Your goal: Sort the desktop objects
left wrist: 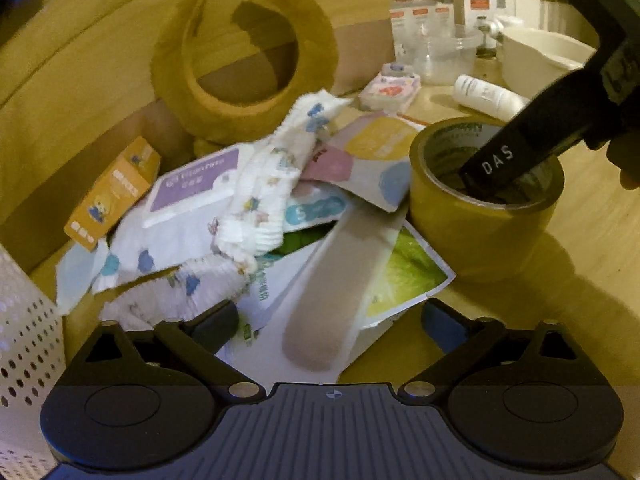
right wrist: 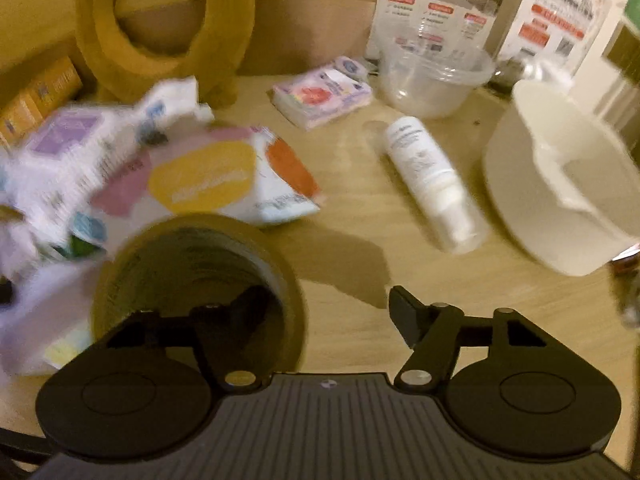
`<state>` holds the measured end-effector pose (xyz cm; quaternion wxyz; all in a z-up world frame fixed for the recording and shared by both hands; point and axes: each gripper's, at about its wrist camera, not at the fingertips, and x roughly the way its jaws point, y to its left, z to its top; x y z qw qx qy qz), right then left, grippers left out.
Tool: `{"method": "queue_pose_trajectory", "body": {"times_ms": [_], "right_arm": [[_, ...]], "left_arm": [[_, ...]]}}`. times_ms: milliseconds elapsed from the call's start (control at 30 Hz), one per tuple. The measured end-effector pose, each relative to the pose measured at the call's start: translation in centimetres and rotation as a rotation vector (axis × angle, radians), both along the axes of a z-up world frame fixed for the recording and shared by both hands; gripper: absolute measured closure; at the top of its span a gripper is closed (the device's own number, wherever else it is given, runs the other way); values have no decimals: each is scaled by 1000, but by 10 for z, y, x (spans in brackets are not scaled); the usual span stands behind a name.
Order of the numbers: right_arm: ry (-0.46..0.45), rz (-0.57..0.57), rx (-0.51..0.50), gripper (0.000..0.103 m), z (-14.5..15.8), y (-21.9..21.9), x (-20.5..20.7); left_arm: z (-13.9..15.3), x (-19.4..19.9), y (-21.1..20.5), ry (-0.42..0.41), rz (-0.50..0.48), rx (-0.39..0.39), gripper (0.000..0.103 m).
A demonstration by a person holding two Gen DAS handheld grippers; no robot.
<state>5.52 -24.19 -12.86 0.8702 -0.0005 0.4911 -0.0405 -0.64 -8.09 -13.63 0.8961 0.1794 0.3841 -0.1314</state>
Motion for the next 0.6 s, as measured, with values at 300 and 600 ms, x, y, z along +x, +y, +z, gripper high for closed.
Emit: {"method": "queue_pose_trajectory", "body": {"times_ms": [300, 600], "right_arm": [[-24, 8, 73, 83, 4, -4, -5], [-72, -17, 82, 86, 18, -13, -13]], "left_arm": [[11, -12, 4, -77, 5, -43, 44], [31, -26, 18, -99, 18, -107, 79]]}}
